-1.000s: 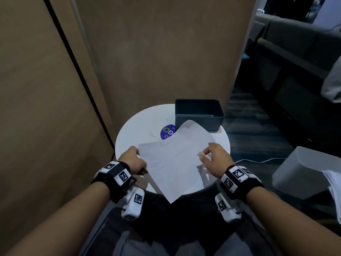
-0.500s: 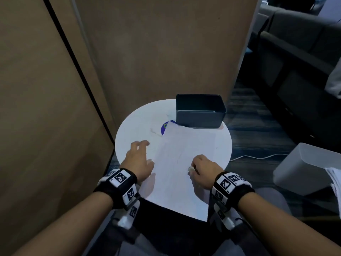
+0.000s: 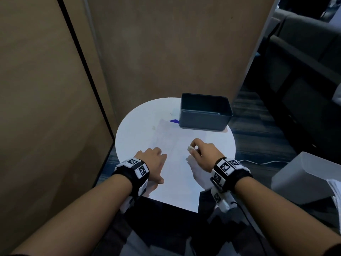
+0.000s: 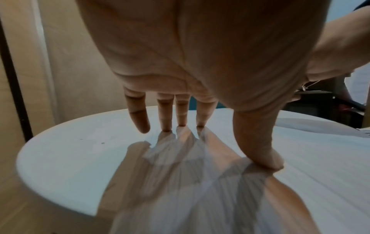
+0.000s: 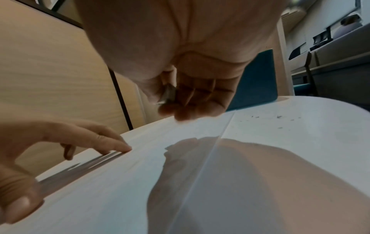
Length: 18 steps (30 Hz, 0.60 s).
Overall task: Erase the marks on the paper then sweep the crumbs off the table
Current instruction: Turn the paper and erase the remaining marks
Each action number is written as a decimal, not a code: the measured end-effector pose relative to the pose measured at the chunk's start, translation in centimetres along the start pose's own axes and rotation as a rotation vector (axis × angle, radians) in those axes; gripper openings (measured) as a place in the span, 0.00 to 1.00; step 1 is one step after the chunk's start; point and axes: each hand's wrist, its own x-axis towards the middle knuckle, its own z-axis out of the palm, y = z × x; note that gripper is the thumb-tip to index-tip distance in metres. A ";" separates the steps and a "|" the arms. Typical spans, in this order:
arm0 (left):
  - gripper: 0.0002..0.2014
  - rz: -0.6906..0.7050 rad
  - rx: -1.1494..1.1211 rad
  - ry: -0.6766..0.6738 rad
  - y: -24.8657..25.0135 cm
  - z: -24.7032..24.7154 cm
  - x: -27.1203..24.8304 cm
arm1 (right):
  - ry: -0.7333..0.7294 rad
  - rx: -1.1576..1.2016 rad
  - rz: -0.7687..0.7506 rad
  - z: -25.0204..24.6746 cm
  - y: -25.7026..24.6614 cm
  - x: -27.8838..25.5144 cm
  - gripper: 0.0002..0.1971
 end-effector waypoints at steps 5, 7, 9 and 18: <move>0.32 0.001 0.039 -0.019 0.0 0.2 -0.5 | -0.079 -0.025 -0.037 0.2 0.2 1.1 0.10; 0.29 -0.011 0.016 -0.009 -0.3 0.1 -0.5 | -0.084 -0.029 -0.027 0.6 0.6 1.2 0.11; 0.24 -0.041 -0.030 -0.008 -0.8 -0.3 -0.4 | -0.082 -0.044 -0.034 1.0 0.5 1.3 0.10; 0.27 -0.070 -0.115 0.009 -3.2 -0.8 1.2 | -0.113 -0.117 -0.100 1.8 -2.1 3.7 0.11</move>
